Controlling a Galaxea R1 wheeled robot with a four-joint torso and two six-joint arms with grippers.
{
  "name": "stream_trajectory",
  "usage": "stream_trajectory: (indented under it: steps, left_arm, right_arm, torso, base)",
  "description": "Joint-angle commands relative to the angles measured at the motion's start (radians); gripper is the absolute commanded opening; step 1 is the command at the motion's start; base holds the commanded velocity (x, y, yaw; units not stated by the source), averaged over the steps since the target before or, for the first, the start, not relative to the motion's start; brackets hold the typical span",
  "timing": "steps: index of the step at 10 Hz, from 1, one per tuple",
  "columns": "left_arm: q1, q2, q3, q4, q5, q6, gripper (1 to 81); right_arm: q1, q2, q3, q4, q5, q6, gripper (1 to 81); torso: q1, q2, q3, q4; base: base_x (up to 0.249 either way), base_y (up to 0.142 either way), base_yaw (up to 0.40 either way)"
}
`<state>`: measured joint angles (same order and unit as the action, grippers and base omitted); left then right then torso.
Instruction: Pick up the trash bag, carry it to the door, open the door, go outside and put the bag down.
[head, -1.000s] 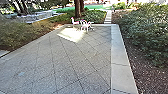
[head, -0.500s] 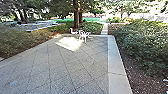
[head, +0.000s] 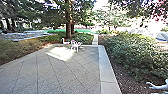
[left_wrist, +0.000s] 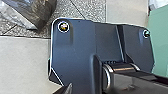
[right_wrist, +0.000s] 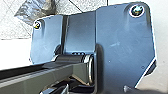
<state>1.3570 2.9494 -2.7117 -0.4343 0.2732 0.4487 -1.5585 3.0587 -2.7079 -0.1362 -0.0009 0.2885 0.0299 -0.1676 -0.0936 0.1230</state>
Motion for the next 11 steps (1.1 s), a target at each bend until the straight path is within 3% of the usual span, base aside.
stream_trajectory:
  steps: [1,2,3,5,6,8,11]
  left_arm:
    - [0.007,0.039,0.0,0.057,-0.037,0.016,81.1]
    - [0.038,0.054,0.0,0.081,-0.08,0.016,81.1]
    - [0.058,0.064,0.0,0.086,-0.112,0.016,81.1]
    - [0.073,0.071,0.0,0.092,-0.117,0.016,81.1]
    - [0.078,0.071,0.0,0.092,-0.118,0.016,81.1]
    - [0.089,0.076,-0.002,0.091,-0.147,0.015,81.1]
    - [0.124,0.08,-0.013,0.08,-0.322,0.013,81.1]
  right_arm:
    - [0.047,0.005,0.01,-0.003,-0.056,0.003,81.1]
    - [0.048,0.005,0.01,-0.002,-0.056,0.003,81.1]
    - [0.048,0.005,0.01,-0.002,-0.054,0.004,81.1]
    - [0.05,0.008,0.011,-0.002,-0.056,0.004,81.1]
    - [0.05,0.008,0.011,-0.002,-0.054,0.004,81.1]
    - [0.048,0.008,0.013,-0.003,-0.056,0.003,81.1]
    - [0.039,0.017,0.014,-0.01,-0.054,-0.006,81.1]
  torso:
    - [0.0,0.0,-0.002,0.002]
    - [-0.001,0.0,0.012,-0.015]
    - [-0.001,-0.001,0.02,-0.02]
    - [-0.001,-0.002,0.042,-0.075]
    - [-0.002,-0.002,0.021,-0.032]
    - [-0.002,-0.002,0.026,-0.063]
    - [-0.002,-0.002,0.027,-0.066]
  base:
    - [0.0,0.0,0.0]
    - [0.0,0.0,0.0]
    - [0.0,0.0,0.0]
    - [0.0,0.0,0.0]
    - [0.0,0.0,0.0]
    - [0.0,0.0,0.0]
    - [0.0,0.0,0.0]
